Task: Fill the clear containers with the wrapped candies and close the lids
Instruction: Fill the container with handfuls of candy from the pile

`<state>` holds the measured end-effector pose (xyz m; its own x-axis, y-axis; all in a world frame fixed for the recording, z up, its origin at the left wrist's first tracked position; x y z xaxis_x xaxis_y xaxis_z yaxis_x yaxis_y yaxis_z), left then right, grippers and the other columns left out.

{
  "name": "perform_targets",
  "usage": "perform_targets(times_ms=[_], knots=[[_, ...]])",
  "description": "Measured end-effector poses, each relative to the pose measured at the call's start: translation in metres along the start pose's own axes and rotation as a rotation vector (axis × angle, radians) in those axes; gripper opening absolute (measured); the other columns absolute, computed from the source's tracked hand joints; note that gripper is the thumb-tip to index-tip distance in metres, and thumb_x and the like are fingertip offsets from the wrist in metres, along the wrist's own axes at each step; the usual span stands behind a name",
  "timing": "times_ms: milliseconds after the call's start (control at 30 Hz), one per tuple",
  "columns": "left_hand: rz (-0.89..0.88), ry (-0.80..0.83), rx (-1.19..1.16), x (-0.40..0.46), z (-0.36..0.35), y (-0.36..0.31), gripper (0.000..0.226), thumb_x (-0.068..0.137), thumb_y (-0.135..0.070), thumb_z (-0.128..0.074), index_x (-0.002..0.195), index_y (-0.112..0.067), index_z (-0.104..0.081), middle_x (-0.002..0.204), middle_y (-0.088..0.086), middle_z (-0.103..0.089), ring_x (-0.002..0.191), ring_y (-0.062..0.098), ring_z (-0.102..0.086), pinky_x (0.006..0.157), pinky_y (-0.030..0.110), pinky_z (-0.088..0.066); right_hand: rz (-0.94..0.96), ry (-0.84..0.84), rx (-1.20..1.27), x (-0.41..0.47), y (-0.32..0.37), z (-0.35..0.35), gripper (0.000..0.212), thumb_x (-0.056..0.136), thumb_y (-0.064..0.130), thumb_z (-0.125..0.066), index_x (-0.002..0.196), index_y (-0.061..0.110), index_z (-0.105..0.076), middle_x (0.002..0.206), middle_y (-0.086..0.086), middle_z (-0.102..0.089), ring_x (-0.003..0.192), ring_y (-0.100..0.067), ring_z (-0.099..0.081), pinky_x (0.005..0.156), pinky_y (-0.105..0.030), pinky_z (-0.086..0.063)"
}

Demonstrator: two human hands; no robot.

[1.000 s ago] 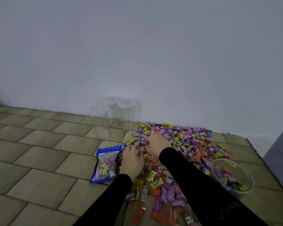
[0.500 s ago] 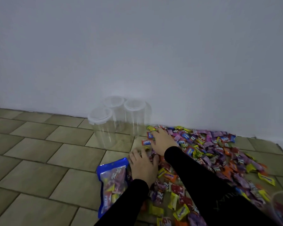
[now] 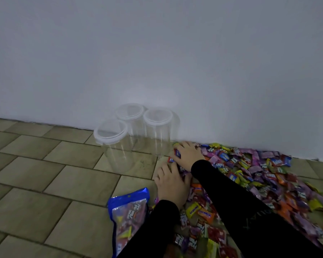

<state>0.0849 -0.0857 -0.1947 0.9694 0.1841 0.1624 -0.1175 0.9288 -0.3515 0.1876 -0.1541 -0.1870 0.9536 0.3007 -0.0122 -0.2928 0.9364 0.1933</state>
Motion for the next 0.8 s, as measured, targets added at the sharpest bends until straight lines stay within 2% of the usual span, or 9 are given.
perform_targets(times_ms=[133,233,300,367,433,500,567,700,800], knots=[[-0.006,-0.002,-0.002,0.006,-0.001,0.001,0.05,0.074,-0.053,-0.037,0.089,-0.012,-0.063,0.077,0.009,-0.057,0.068,0.029,-0.059,0.056,0.035,-0.049,-0.004,-0.07,0.016,-0.002,-0.001,0.002,0.033,0.092,0.038,-0.047,0.12,0.02,-0.054,0.129,-0.004,-0.05,0.122,-0.026,-0.04,0.096,-0.04,-0.039],[-0.039,0.038,-0.045,0.004,-0.007,0.001,0.056,0.076,-0.052,-0.028,0.094,-0.01,-0.061,0.088,0.012,-0.059,0.081,0.031,-0.06,0.067,0.041,-0.049,-0.016,-0.094,-0.014,-0.01,-0.003,-0.001,0.026,0.093,0.028,-0.044,0.112,0.015,-0.055,0.122,-0.007,-0.053,0.116,-0.027,-0.044,0.093,-0.04,-0.038],[-0.062,0.062,-0.074,-0.001,-0.009,-0.001,0.064,0.076,-0.054,-0.021,0.101,-0.009,-0.059,0.098,0.014,-0.058,0.092,0.033,-0.057,0.076,0.044,-0.046,-0.049,-0.086,0.008,-0.016,-0.008,-0.003,0.027,0.09,0.024,-0.045,0.115,0.016,-0.052,0.123,-0.006,-0.053,0.118,-0.026,-0.045,0.098,-0.041,-0.036],[-0.1,0.063,-0.074,-0.004,-0.006,-0.004,0.062,0.08,-0.054,-0.021,0.104,-0.009,-0.057,0.104,0.014,-0.057,0.098,0.033,-0.054,0.082,0.043,-0.043,-0.081,-0.059,0.01,-0.02,-0.014,-0.003,0.037,0.086,0.02,-0.047,0.123,0.02,-0.049,0.126,-0.004,-0.053,0.123,-0.024,-0.044,0.108,-0.045,-0.027],[-0.129,0.098,-0.061,-0.008,-0.005,-0.005,0.046,0.092,-0.048,-0.033,0.109,-0.01,-0.052,0.112,0.012,-0.053,0.106,0.03,-0.05,0.088,0.039,-0.039,-0.11,-0.024,-0.002,-0.025,-0.019,-0.001,0.039,0.087,0.021,-0.048,0.126,0.021,-0.048,0.127,-0.006,-0.055,0.123,-0.024,-0.045,0.112,-0.044,-0.022],[-0.141,0.119,-0.054,-0.011,-0.007,-0.004,0.035,0.097,-0.041,-0.042,0.113,-0.012,-0.049,0.117,0.009,-0.05,0.111,0.026,-0.046,0.091,0.035,-0.035,-0.137,0.001,-0.017,-0.032,-0.021,0.0,0.035,0.089,0.025,-0.048,0.123,0.019,-0.047,0.124,-0.009,-0.056,0.121,-0.027,-0.047,0.107,-0.042,-0.029],[-0.145,0.129,-0.053,-0.014,-0.007,-0.004,0.032,0.098,-0.039,-0.043,0.115,-0.013,-0.047,0.119,0.007,-0.049,0.112,0.024,-0.045,0.091,0.033,-0.036,-0.134,-0.012,-0.05,-0.04,-0.021,0.002,0.033,0.09,0.028,-0.045,0.12,0.016,-0.047,0.122,-0.011,-0.057,0.117,-0.029,-0.048,0.099,-0.043,-0.033],[-0.149,0.149,-0.083,-0.02,-0.003,-0.008,0.028,0.098,-0.031,-0.042,0.118,-0.012,-0.046,0.121,0.007,-0.048,0.114,0.023,-0.046,0.09,0.033,-0.038,-0.11,-0.078,-0.037,-0.055,-0.022,0.007,0.035,0.093,0.038,-0.044,0.118,0.014,-0.048,0.12,-0.009,-0.056,0.114,-0.028,-0.05,0.095,-0.04,-0.036],[-0.134,0.166,-0.051,-0.022,-0.001,-0.006,0.025,0.101,-0.026,-0.037,0.118,-0.01,-0.045,0.124,0.009,-0.048,0.115,0.025,-0.047,0.091,0.033,-0.037,-0.104,-0.051,-0.04,-0.059,-0.021,0.01,0.03,0.094,0.035,-0.046,0.114,0.013,-0.048,0.116,-0.01,-0.06,0.108,-0.029,-0.056,0.087,-0.038,-0.041]])
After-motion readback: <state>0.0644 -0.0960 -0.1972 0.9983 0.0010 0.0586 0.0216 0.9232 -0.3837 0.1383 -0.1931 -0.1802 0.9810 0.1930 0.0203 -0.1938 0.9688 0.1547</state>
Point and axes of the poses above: each hand's wrist, its own x-axis towards the middle knuckle, its own z-axis out of the back of the hand, y = z × x, the point moved 6 cm from there along x, towards the middle knuckle
